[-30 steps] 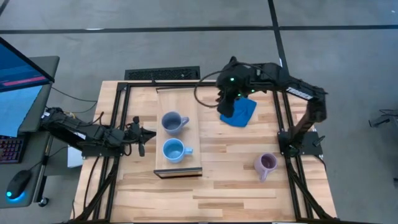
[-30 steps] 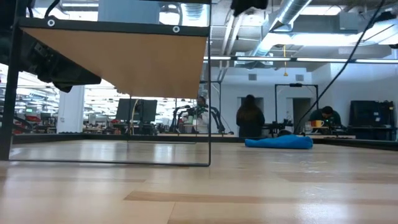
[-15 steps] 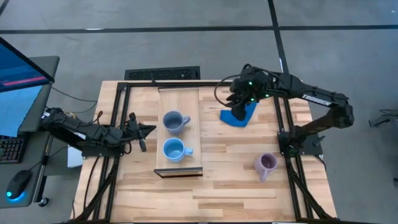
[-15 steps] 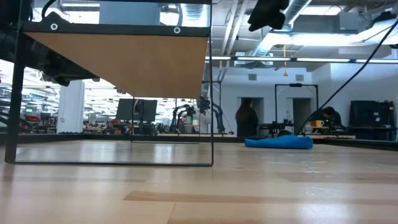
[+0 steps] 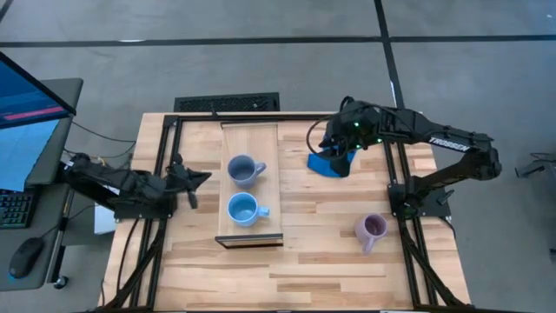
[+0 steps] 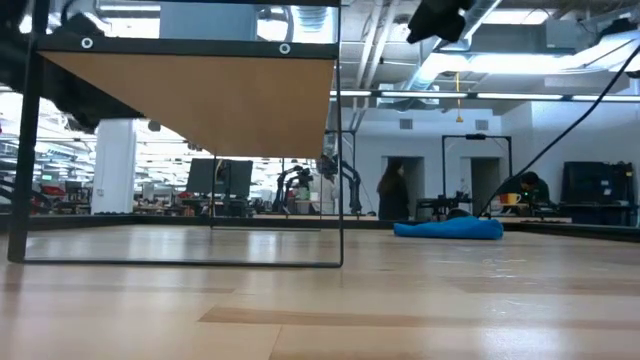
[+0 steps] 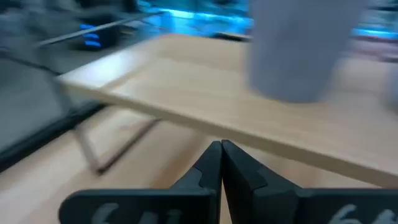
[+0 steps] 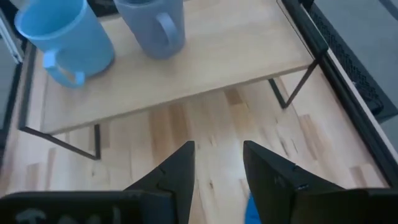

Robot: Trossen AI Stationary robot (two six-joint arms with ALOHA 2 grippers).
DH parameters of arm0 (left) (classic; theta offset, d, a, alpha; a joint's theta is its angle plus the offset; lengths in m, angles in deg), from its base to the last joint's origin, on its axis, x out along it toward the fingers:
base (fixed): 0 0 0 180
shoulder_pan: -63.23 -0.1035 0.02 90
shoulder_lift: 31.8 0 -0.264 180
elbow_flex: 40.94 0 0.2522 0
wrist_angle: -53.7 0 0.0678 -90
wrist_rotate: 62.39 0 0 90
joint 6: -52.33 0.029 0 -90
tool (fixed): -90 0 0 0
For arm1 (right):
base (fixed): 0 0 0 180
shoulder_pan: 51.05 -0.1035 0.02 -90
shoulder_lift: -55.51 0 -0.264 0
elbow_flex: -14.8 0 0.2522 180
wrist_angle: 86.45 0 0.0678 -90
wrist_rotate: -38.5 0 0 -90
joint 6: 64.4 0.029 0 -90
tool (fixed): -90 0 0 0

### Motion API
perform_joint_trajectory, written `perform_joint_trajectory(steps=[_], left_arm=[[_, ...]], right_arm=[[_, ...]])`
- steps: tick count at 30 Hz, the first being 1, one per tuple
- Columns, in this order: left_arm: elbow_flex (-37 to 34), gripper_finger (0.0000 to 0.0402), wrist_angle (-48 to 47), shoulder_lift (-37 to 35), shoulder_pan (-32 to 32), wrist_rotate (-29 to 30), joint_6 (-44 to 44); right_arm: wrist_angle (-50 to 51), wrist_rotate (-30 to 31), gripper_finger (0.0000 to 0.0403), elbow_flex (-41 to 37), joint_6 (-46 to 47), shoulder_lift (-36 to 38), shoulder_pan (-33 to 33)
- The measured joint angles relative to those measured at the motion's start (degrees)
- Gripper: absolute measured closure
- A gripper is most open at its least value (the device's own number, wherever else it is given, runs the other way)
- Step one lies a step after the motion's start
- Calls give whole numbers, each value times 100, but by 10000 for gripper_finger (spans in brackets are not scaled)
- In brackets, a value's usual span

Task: Stack small to large cups/mugs on shelf
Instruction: Put the light purple mug on the shelf

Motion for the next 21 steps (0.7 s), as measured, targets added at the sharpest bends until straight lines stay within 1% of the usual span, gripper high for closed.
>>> perform_joint_trajectory(steps=[1,2,4,6,8,10,13,17,19,21], left_arm=[[176,401,-331,-142,5,-222,9],[329,401,-585,-272,4,-291,54],[546,401,-813,-512,1,-274,227],[558,401,-554,-814,0,-319,579],[582,401,-357,-809,-2,-532,762],[545,401,-217,-784,-3,-635,925],[458,401,381,-767,-15,-773,1360],[335,401,1044,-794,-60,-1444,1904],[295,401,1036,-792,-156,-1402,2087],[292,401,969,-794,-301,-1119,2026]], right_arm=[[-32,5,244,-55,-51,0,-3],[-96,5,244,-115,-111,0,1],[-199,11,244,-215,-244,0,13],[-338,12,244,-333,-302,0,13],[-530,-12,244,-488,-379,0,13],[-603,-162,244,-622,-393,-2,13],[-680,-389,244,-766,-448,26,13],[-1131,-648,244,-984,-534,153,-41],[-1194,-724,244,-1122,-535,263,-53],[-1270,-738,244,-1218,-473,387,-78]])
